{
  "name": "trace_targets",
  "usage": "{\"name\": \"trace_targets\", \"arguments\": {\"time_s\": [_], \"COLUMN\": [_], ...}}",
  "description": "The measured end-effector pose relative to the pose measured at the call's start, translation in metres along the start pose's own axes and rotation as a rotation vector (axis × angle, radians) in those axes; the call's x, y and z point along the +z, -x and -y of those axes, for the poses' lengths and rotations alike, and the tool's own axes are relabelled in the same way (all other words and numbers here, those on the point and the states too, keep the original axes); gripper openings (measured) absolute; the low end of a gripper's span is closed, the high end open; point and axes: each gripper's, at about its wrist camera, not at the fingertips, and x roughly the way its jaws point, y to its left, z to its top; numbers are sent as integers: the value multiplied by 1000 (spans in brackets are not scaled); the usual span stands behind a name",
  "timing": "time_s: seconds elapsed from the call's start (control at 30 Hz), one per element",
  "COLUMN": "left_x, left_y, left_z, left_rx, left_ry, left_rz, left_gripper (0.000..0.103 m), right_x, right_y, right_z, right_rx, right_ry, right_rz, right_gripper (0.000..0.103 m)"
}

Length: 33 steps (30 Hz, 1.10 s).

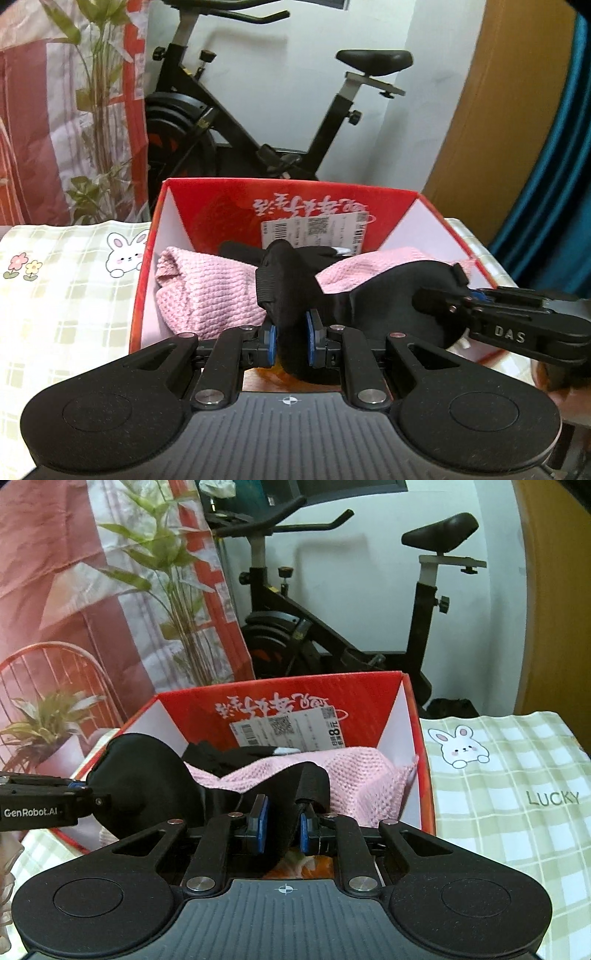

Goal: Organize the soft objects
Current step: 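Lower the black mask into the box and open both grippers, then grasp the green tinsel tassel on the table with the left gripper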

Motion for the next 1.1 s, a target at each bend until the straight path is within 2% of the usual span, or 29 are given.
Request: {"name": "trace_targets", "arguments": {"time_s": [0.33,0.37,0.43,0.47,0.5,0.63,0.7,0.77,0.83,0.9,0.97,1.1], "left_x": [-1,-1,-1,-1,-1,0,1,1,1,0,-2,-11], "left_y": [-3,-1,2,3,5,14,21,30,37,44,50,66], "left_z": [-4,-4,-5,-5,-5,-5,-6,-7,-7,-7,-8,-15], "left_rx": [34,38,41,39,37,64,71,74,78,86,91,76], "left_ry": [-4,-7,-13,-17,-22,-27,-20,-15,-19,-23,-26,-28], "left_rz": [-12,-14,-23,-23,-18,9,33,60,79,95,108,118], "left_gripper": [19,23,39,55,67,81,90,93,95,98,99,99], "right_x": [-2,-2,-1,0,1,3,3,3,2,1,0,-10], "right_y": [-4,-3,2,4,7,17,22,26,32,38,43,56], "right_z": [-1,-2,-5,-7,-8,-10,-9,-6,-4,-3,-3,-8], "right_rx": [-26,-21,-20,-22,-26,-38,-53,-70,-83,-85,-93,-65], "right_ry": [38,50,83,100,110,145,158,158,157,165,168,178], "right_rz": [-22,-26,-28,-26,-26,-10,0,12,28,42,51,80], "right_gripper": [18,19,21,22,29,57,65,75,91,92,98,102]}}
